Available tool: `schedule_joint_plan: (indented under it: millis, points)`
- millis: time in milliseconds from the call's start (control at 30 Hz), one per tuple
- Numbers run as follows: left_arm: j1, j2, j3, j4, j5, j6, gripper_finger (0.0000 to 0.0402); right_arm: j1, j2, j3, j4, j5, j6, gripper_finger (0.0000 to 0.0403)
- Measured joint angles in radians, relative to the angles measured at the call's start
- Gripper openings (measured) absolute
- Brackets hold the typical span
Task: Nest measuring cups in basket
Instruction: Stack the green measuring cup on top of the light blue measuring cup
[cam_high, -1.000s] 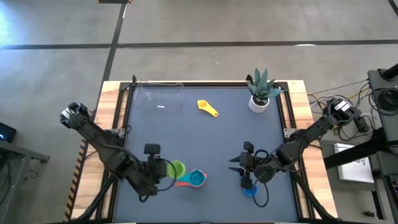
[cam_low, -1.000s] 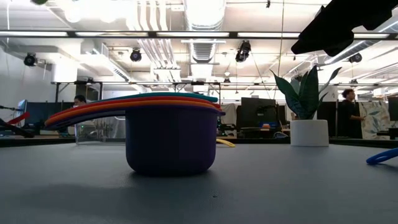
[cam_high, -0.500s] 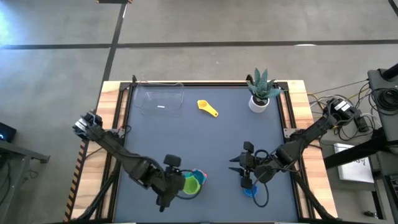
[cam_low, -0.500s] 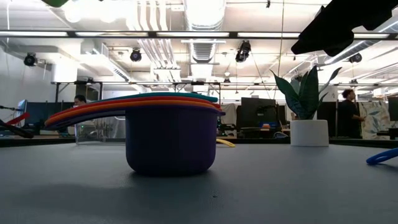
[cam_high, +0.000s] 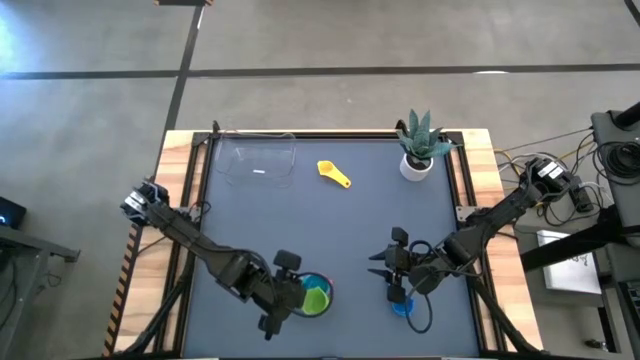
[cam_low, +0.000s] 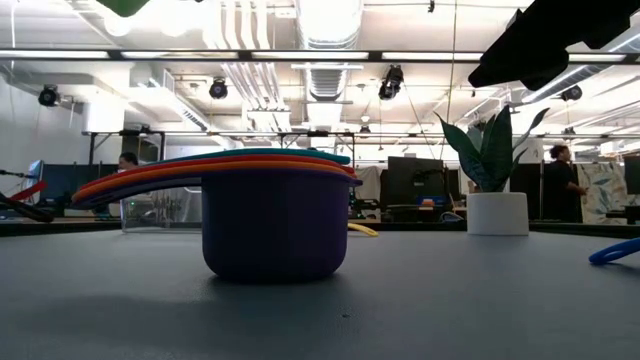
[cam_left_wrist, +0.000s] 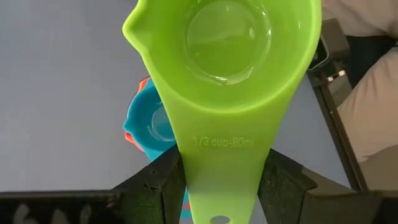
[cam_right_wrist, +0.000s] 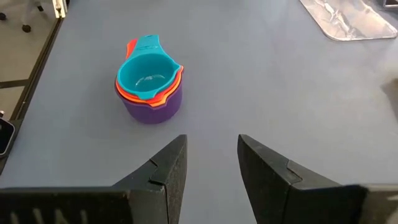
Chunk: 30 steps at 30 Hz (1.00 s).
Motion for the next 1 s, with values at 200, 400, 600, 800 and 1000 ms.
schedule_joint_plan:
  millis: [200,400,600,800,1000]
  points:
    - [0.002,0.016,0.000,0.037,0.002,0.013,0.0145,0.000,0.000,0.000,0.000,0.000,-0.001,0.0132]
    - [0.026,0.049,0.000,0.035,0.029,0.027,0.0145,0.000,0.000,0.000,0.000,0.000,-0.001,0.0132]
    - [0.100,0.100,0.000,0.015,0.090,0.024,0.0145,0.000,0.000,0.000,0.001,0.010,0.002,0.0132]
    - [0.150,0.134,0.000,-0.079,0.106,0.021,0.0146,0.000,0.000,0.000,0.000,0.011,0.002,0.0132]
    - [0.154,0.134,0.000,-0.106,0.107,-0.027,0.0146,0.000,0.000,0.000,-0.001,0.011,0.002,0.0132]
